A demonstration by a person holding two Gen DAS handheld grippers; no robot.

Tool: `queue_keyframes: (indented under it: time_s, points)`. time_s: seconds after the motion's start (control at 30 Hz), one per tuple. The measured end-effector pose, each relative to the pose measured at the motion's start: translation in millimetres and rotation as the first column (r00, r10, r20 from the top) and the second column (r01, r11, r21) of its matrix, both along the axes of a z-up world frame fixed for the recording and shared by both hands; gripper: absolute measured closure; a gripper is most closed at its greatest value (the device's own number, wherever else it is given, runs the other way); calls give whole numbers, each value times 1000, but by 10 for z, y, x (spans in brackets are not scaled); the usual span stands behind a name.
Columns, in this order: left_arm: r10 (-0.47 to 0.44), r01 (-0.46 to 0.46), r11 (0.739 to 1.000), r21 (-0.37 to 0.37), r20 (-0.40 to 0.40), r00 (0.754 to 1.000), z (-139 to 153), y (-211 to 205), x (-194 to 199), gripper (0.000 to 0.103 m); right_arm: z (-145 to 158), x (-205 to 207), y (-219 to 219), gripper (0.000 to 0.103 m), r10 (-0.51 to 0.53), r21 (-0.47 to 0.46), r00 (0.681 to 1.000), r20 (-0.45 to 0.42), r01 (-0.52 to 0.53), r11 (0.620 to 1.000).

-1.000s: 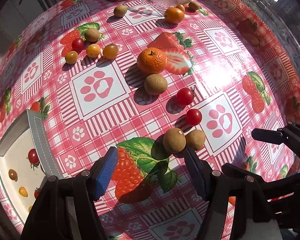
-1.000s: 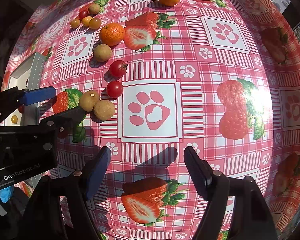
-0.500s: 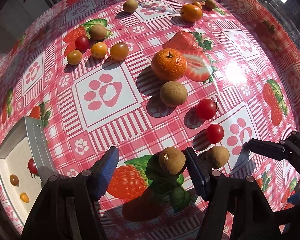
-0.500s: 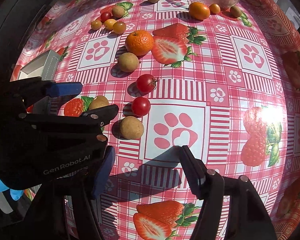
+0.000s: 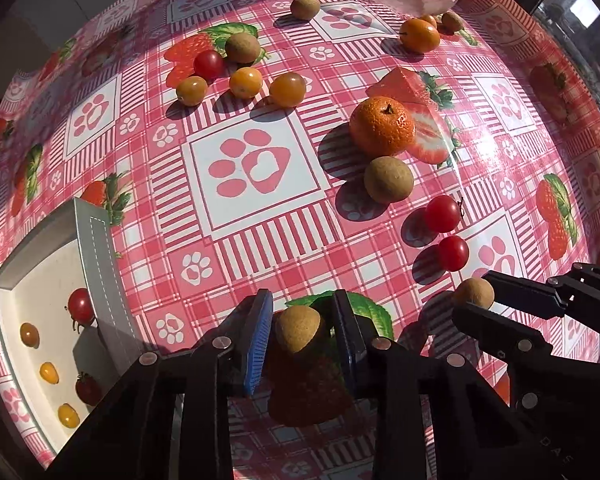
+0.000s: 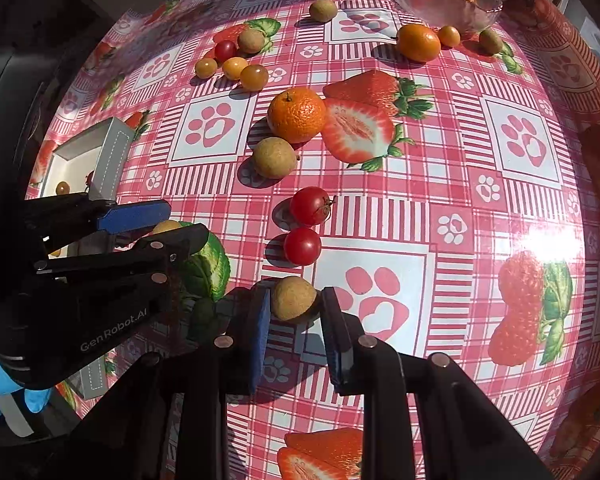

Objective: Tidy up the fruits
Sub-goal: 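Grasp a small brown fruit with the left tool while the right tool grasps another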

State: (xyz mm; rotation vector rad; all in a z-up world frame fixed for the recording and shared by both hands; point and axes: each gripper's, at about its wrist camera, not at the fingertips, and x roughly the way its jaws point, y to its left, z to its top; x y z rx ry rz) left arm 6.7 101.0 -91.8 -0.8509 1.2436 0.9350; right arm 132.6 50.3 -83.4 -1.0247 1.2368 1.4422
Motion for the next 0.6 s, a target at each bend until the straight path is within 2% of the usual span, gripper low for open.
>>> queue_keyframes:
  time_s: [0.33,0.6]
  points:
    - [93,-89,994,-58,69,993,30,-343,-378,75,91,130,-302,75,-95,-45,995,-41,93,995]
    - [130,-123,989,-76,98,987,138,-650,-675,77,168,104,-451,75,-113,-60,992,-50,110,992]
